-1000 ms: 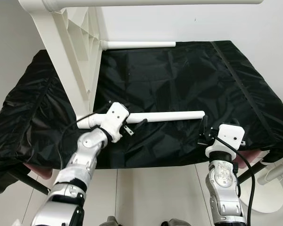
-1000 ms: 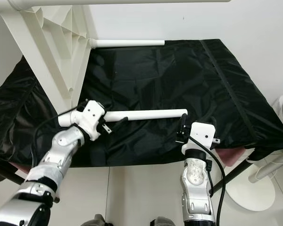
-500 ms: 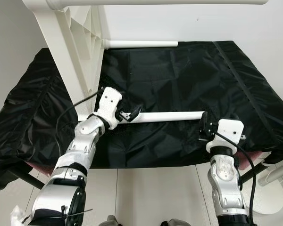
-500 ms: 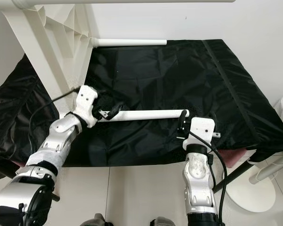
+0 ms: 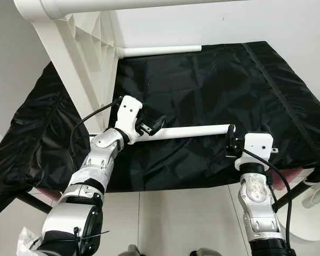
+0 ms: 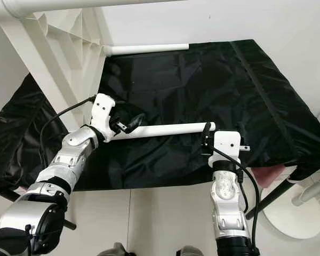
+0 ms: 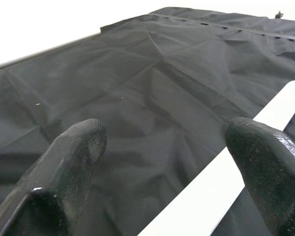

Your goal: Building children table

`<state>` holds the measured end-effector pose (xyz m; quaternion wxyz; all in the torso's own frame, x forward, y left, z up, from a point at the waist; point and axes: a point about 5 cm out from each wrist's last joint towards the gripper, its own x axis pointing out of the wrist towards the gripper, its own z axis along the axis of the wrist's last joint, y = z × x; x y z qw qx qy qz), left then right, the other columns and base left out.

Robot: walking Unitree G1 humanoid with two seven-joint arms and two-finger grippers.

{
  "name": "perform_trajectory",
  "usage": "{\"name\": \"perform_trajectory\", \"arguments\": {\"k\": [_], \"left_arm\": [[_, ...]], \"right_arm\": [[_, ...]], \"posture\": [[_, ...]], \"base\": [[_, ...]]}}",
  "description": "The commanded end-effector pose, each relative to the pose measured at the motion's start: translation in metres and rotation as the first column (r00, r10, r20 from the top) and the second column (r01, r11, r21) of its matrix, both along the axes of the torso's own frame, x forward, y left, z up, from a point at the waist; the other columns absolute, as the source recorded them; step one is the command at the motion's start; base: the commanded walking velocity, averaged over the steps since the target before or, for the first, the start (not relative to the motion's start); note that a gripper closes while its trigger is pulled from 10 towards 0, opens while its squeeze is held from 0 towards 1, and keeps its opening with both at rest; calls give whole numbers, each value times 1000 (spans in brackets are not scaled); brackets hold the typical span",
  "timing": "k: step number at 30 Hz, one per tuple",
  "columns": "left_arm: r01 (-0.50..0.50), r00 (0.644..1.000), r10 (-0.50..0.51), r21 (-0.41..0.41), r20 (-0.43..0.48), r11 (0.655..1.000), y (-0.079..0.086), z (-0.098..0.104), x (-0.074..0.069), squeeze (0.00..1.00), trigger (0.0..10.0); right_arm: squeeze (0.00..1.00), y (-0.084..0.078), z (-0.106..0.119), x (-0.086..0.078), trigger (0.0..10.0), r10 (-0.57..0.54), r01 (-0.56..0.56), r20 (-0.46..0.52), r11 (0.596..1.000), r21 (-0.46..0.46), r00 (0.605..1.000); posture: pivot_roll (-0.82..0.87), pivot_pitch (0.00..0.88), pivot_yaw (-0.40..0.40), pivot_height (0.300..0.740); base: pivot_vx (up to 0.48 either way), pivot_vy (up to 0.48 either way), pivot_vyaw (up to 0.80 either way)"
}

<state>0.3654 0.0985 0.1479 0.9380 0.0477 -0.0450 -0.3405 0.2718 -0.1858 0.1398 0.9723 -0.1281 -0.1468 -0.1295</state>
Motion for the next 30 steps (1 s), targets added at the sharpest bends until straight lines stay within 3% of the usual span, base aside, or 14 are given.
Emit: {"name": "perform_trajectory", "arguments": {"k": [1, 9, 16, 23, 30], "left_arm": [[-269, 963, 269, -18, 6, 963, 13, 2, 9, 0, 10000], [-294, 956, 294, -2, 19, 956, 17, 6, 12, 0, 10000], [-322, 946, 321, 24, 44, 946, 20, 13, 18, 0, 10000], [-289, 955, 286, 23, 80, 957, 15, 23, 20, 0, 10000], [-283, 956, 278, 52, 90, 958, 17, 29, 24, 0, 10000]], "right_arm": [[0, 10, 0, 3, 10000, 21, -21, 9, 1000, -1, 1000], [0, 12, 3, 6, 10000, 47, -46, 23, 999, -19, 999], [0, -1, 9, 10, 10000, 30, -29, 47, 999, -30, 998], [0, -8, 11, 12, 10000, 1, 1, 64, 999, -36, 998], [0, -4, 17, 18, 10000, 14, -9, 83, 998, -62, 996]], "posture": [[-54, 0, 160, 740], [-51, 0, 190, 740], [-42, 0, 215, 740], [-28, 0, 250, 740], [-13, 0, 293, 740]], "base": [[0, 0, 0], [0, 0, 0], [0, 0, 0], [0, 0, 0], [0, 0, 0]]}}
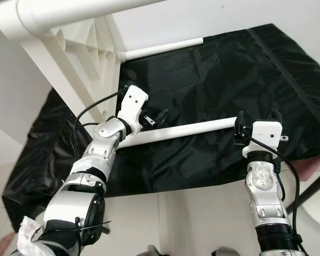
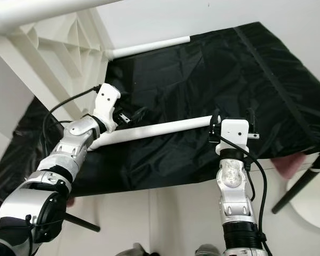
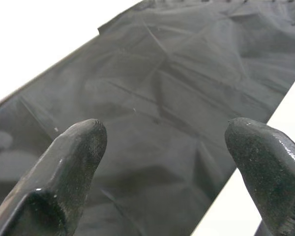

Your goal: Building children table

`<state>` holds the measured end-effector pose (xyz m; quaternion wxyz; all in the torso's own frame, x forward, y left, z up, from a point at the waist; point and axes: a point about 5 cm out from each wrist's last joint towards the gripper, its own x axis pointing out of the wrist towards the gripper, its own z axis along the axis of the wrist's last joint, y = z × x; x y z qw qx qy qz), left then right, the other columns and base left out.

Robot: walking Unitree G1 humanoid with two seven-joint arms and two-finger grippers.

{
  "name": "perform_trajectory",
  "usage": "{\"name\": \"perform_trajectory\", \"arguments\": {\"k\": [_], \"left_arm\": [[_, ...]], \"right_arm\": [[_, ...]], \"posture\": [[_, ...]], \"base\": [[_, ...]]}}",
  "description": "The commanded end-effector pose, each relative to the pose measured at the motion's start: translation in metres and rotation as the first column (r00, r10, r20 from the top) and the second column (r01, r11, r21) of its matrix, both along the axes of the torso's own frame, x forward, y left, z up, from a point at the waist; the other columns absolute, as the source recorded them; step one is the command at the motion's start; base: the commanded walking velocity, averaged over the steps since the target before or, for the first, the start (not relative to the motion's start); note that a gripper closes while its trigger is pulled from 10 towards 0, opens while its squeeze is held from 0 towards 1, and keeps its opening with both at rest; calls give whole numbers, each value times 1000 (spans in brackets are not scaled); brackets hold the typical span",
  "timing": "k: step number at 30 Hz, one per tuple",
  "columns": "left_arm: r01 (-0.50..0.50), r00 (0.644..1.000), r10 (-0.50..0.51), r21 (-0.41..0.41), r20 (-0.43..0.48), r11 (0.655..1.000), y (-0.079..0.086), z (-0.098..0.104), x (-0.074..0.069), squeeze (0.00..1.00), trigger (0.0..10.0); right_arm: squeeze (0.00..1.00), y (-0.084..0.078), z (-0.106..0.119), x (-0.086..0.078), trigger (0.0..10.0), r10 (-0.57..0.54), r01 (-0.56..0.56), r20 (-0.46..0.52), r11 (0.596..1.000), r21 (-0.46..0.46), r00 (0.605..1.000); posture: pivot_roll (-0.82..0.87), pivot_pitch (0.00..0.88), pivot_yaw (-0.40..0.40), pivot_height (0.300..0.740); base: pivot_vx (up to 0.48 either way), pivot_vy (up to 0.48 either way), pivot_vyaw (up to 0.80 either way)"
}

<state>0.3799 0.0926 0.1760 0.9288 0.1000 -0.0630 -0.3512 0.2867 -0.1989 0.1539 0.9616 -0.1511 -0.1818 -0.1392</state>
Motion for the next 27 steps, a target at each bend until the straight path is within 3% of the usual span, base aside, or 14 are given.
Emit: {"name": "perform_trajectory", "arguments": {"k": [1, 6, 11, 17, 22, 23, 26, 27], "left_arm": [[-301, 953, 302, -37, 21, 953, 23, 1, 10, 0, 10000], [-313, 949, 314, -36, 25, 949, 25, 4, 12, 0, 10000], [-334, 942, 334, -31, 14, 942, 27, -4, 10, 0, 10000], [-350, 936, 351, -83, -4, 933, 28, -11, 7, 0, 10000], [-379, 925, 380, -55, 11, 924, 29, -11, 8, 0, 10000], [-373, 928, 372, -73, -16, 925, 29, -14, 7, 0, 10000], [-365, 931, 366, -109, -10, 925, 29, -14, 6, 0, 10000], [-345, 938, 339, -183, -68, 920, 32, -20, 4, 0, 10000]], "right_arm": [[0, 9, 3, 3, 10000, 31, -31, 15, 999, -9, 999], [0, 10, 5, 3, 10000, 40, -40, 25, 999, -6, 999], [0, 3, 1, 3, 10000, 18, -19, 19, 999, 28, 1000], [0, 6, -1, 3, 10000, 24, -25, 6, 997, 72, 1000], [0, 8, -2, 1, 10000, 36, -36, 0, 996, 77, 999], [0, 7, -3, 0, 10000, 39, -38, -8, 997, 70, 999], [0, 5, 0, 0, 10000, 39, -39, -9, 997, 62, 999], [0, -1, 2, -1, 10000, 32, -31, -6, 998, 58, 999]], "posture": [[-13, 0, 293, 740], [-10, 0, 275, 740], [-6, 0, 206, 740], [-3, 0, 130, 740], [-5, 0, 102, 740], [-17, 0, 58, 740], [-23, 0, 51, 740], [-34, 0, 39, 740]], "base": [[0, 0, 0], [0, 0, 0], [0, 0, 0], [0, 0, 0], [0, 0, 0], [0, 0, 0], [0, 0, 0], [0, 0, 0]]}}
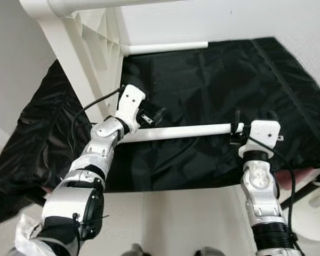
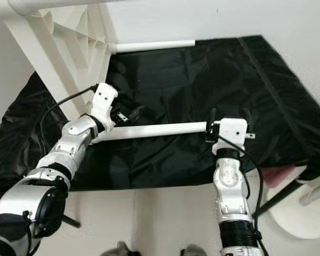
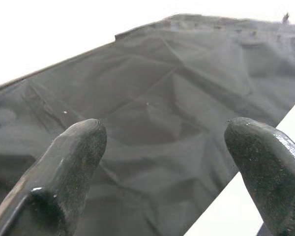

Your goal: Building children table

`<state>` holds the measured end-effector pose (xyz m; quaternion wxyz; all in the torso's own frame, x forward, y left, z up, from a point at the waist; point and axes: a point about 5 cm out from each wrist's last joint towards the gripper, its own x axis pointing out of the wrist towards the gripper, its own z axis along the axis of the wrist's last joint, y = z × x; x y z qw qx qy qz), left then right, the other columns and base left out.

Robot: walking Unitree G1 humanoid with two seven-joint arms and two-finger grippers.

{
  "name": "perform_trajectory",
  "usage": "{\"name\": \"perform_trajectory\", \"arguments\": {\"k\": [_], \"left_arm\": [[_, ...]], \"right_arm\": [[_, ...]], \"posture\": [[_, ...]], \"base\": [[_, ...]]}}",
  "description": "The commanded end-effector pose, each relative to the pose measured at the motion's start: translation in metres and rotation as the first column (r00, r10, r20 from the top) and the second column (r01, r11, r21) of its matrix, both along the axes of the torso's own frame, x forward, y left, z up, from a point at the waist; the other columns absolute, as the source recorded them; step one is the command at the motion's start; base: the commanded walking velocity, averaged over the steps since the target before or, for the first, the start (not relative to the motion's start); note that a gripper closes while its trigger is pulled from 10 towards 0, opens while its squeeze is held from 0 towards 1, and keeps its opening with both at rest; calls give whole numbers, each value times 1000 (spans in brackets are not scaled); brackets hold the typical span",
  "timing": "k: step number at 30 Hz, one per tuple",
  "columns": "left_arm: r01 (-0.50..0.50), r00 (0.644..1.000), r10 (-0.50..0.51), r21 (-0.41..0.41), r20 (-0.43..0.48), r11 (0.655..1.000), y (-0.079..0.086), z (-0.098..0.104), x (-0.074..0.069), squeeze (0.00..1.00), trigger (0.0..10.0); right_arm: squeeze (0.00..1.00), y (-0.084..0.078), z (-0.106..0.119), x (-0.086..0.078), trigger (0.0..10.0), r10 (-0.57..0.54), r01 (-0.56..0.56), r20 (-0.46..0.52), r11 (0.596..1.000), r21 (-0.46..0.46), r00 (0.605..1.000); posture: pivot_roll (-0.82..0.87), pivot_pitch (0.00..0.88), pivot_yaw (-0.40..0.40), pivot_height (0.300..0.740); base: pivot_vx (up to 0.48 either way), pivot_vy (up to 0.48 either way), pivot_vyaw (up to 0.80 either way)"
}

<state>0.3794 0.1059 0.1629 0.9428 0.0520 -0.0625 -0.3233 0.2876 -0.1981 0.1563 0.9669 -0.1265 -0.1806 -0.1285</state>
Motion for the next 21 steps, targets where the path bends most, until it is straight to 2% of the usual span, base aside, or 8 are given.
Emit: {"name": "perform_trajectory", "arguments": {"k": [1, 5, 7, 13, 17, 19, 21], "left_arm": [[-293, 956, 291, -92, -29, 952, 18, -7, 4, 0, 10000], [-316, 949, 314, -61, -40, 947, 17, -13, 4, 0, 10000], [-270, 963, 268, -76, -35, 960, 11, -13, 2, 0, 10000], [-263, 965, 261, -99, -33, 960, 6, -13, 0, 0, 10000], [-274, 960, 277, -99, 26, 957, 8, -13, -4, 0, 10000], [-269, 963, 269, -151, -24, 951, 9, -15, -3, 0, 10000], [-284, 959, 281, -142, -40, 948, 11, -19, -4, 0, 10000]], "right_arm": [[0, -2, 0, -1, 10000, 1, -1, -6, 1000, 12, 1000], [0, -7, -1, -2, 10000, -6, 6, -3, 1000, 21, 1000], [0, -8, -5, -5, 10000, -14, 14, -7, 999, 37, 1000], [0, -9, -18, -18, 10000, -33, 36, -38, 995, 89, 999], [0, -10, -18, -21, 10000, -53, 56, -32, 993, 102, 998], [0, -10, -17, -22, 10000, -55, 58, -32, 993, 106, 998], [0, -10, -19, -23, 10000, -57, 61, -35, 992, 108, 998]], "posture": [[-34, 0, 39, 740], [-41, 0, 32, 740], [-41, 0, 29, 740], [-39, 0, 30, 740], [-38, 0, 42, 740], [-38, 0, 43, 740], [-35, 0, 46, 740]], "base": [[0, 0, 0], [0, 0, 0], [0, 0, 0], [0, 0, 0], [0, 0, 0], [0, 0, 0], [0, 0, 0]]}}
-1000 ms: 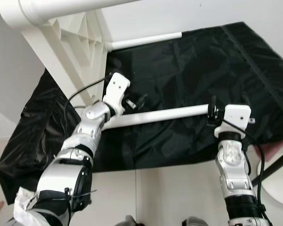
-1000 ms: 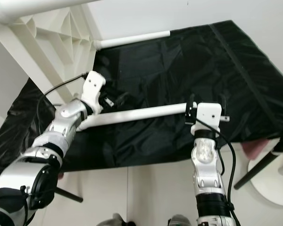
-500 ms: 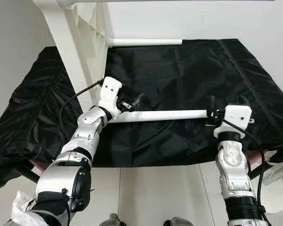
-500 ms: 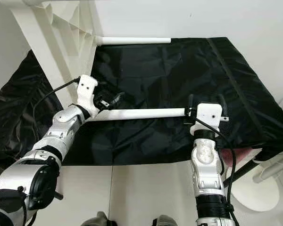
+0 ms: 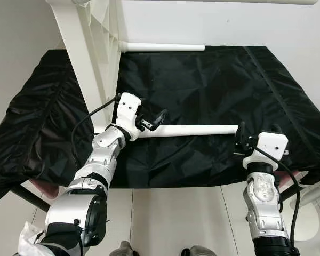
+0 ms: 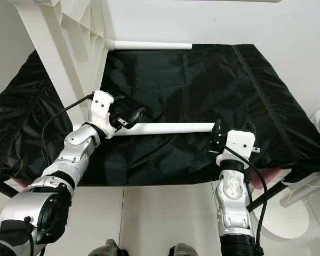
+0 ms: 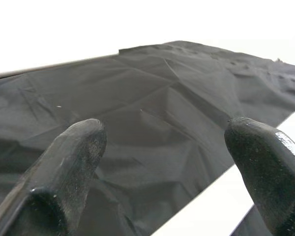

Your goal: Building children table

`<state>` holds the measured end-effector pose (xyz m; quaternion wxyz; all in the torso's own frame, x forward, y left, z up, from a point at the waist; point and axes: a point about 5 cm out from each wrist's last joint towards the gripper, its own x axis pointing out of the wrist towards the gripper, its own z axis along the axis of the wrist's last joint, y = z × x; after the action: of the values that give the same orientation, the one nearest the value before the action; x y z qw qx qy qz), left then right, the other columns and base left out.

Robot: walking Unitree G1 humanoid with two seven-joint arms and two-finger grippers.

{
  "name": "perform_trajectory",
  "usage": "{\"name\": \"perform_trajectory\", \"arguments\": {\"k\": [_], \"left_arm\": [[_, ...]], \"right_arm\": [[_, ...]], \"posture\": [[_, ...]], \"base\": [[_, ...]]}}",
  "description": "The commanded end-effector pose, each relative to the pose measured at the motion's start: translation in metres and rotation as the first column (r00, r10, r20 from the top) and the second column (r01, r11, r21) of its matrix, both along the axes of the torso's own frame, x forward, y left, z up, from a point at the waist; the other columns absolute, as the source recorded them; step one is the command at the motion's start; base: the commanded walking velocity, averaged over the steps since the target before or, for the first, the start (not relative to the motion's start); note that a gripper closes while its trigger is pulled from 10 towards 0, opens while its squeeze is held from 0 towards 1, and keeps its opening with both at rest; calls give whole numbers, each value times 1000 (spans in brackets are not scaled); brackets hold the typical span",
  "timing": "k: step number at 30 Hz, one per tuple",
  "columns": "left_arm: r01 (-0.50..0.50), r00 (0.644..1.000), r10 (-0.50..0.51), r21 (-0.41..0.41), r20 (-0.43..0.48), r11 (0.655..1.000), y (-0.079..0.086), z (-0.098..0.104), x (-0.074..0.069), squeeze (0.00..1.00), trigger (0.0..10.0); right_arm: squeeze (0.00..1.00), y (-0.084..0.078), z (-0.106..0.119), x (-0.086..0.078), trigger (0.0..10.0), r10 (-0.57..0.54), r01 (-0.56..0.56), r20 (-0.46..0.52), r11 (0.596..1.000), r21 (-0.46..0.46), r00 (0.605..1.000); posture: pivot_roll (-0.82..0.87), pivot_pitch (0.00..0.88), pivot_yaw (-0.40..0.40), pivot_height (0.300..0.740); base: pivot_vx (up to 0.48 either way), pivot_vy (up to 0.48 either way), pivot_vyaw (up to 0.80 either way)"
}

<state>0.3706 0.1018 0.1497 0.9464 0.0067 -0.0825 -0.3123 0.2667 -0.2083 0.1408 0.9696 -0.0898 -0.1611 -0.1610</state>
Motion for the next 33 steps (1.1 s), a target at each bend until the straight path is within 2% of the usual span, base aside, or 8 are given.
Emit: {"name": "perform_trajectory", "arguments": {"k": [1, 9, 10, 11, 13, 24, 25, 33], "left_arm": [[-262, 964, 259, -48, -61, 964, 15, -8, 4, 0, 10000], [-271, 960, 267, -40, -80, 962, 23, -16, 1, 0, 10000], [-270, 961, 266, -42, -79, 962, 25, -18, -1, 0, 10000], [-280, 958, 276, -45, -82, 959, 29, -20, -2, 725, 10000], [-274, 960, 270, -50, -70, 961, 32, -22, -5, 1000, 10000], [-293, 956, 293, -19, -14, 956, 37, -25, -12, 949, 10000], [-291, 957, 291, -18, -9, 957, 35, -24, -12, 31, 10000], [-199, 978, 196, 52, 67, 979, 22, -23, -19, 0, 10000]], "right_arm": [[0, 1, -4, -3, 10000, -6, 6, -11, 1000, 22, 1000], [180, 4, -6, -7, 10000, 4, -4, -10, 999, 37, 1000], [1000, 5, -7, -9, 10000, 11, -11, -8, 999, 47, 1000], [1000, 6, -9, -11, 10000, 16, -15, -10, 998, 57, 1000], [1000, 8, -11, -12, 10000, 19, -18, -15, 998, 60, 1000], [1000, 13, -14, -10, 10000, 34, -32, -32, 998, 53, 999], [1000, 12, -13, -10, 10000, 29, -28, -33, 998, 50, 999], [455, 12, -13, -9, 10000, 24, -23, -35, 999, 42, 999]], "posture": [[-36, 0, 47, 740], [-31, 0, 50, 740], [-27, 0, 47, 740], [-23, 0, 44, 740], [-19, 0, 42, 740], [-7, 0, 26, 740], [-7, 0, 26, 740], [-12, 0, 32, 740]], "base": [[0, 0, 0], [0, 0, 0], [0, 0, 0], [0, 0, 0], [0, 0, 0], [0, 0, 0], [0, 0, 0], [0, 0, 0]]}}
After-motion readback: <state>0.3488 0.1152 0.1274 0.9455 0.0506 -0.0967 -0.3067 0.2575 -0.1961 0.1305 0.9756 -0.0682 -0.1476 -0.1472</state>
